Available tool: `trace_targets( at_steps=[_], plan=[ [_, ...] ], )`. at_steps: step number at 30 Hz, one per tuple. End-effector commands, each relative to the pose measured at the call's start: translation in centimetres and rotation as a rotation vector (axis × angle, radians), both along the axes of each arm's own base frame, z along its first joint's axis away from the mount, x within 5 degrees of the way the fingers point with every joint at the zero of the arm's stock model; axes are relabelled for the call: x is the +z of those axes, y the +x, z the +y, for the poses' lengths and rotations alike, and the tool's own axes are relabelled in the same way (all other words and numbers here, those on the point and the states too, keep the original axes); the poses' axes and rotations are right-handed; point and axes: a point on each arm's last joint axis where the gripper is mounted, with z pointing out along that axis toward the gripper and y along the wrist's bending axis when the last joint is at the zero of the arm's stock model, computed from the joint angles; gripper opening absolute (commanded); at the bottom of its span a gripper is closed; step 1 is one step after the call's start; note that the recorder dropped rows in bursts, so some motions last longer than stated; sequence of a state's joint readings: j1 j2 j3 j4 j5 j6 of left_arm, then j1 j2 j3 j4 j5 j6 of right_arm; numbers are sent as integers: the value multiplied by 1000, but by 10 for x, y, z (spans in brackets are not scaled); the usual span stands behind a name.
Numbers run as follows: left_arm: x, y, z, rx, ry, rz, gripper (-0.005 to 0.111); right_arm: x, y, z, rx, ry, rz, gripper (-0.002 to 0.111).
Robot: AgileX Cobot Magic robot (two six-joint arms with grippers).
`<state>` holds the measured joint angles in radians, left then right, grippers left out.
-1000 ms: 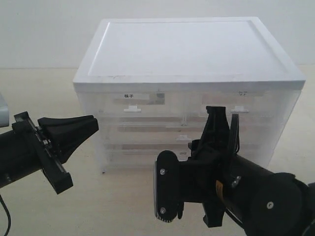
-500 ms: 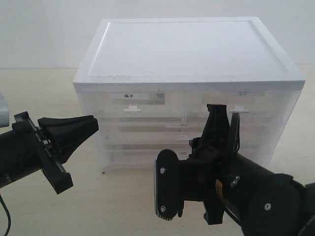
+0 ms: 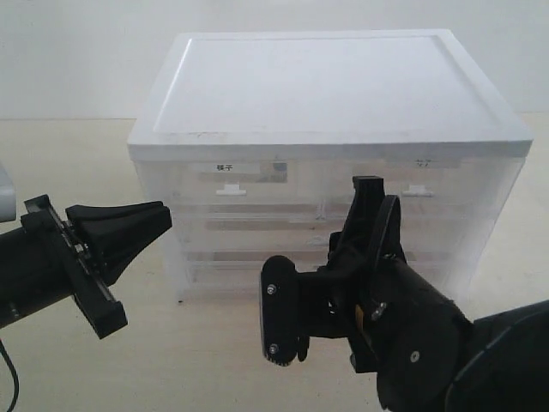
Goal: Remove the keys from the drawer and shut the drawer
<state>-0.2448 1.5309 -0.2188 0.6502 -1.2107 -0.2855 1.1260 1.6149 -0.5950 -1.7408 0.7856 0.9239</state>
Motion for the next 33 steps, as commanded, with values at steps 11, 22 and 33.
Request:
trace_targets(
  at_steps=[11, 22, 33],
  plan=[
    [1, 0, -2, -12, -6, -8, 4, 8, 6, 10, 6, 59, 12, 22],
    [1, 0, -2, -11, -6, -8, 4, 4, 15, 3, -8, 67, 60, 22],
    [1, 0, -2, -14, -5, -8, 4, 4, 15, 3, -14, 68, 54, 17]
  ],
)
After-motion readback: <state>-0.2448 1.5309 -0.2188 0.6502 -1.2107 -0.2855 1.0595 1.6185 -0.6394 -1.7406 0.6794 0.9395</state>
